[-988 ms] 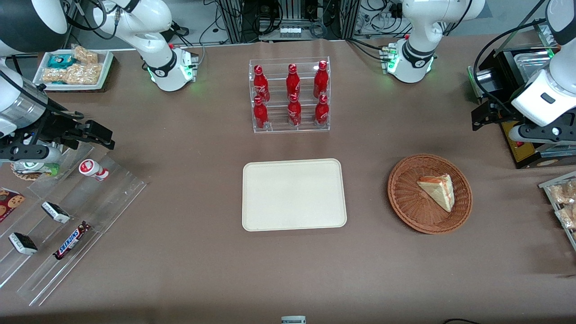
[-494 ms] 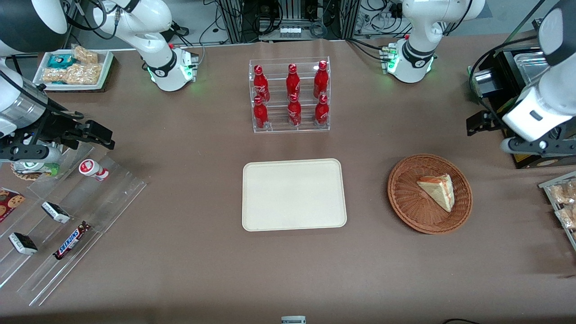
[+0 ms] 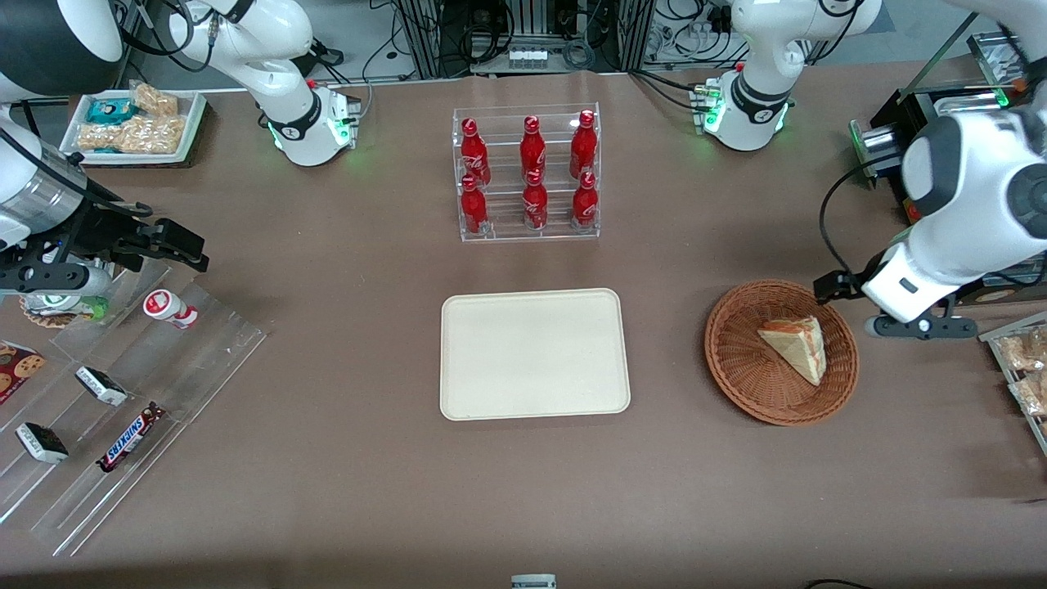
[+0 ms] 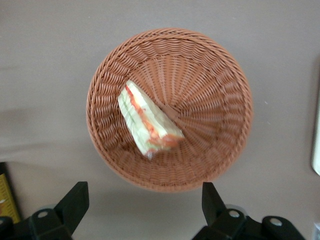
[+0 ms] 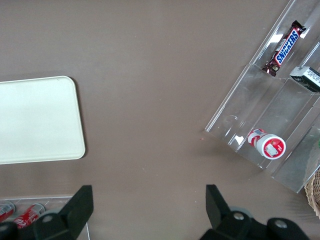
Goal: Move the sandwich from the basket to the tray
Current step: 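Lower the left gripper and close it on the triangular sandwich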
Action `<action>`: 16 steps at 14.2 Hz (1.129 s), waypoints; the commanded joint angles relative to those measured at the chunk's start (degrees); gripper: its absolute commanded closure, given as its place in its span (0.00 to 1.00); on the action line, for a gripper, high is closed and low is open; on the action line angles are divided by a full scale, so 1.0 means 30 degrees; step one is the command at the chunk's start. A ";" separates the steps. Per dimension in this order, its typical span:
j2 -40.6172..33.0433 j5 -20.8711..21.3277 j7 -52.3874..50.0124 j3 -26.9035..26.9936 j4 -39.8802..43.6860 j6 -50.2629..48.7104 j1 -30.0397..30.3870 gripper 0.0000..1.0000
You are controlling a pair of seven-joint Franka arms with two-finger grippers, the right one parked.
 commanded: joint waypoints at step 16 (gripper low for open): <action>0.2595 -0.0151 -1.6055 -0.0090 -0.3934 0.8918 0.0239 0.92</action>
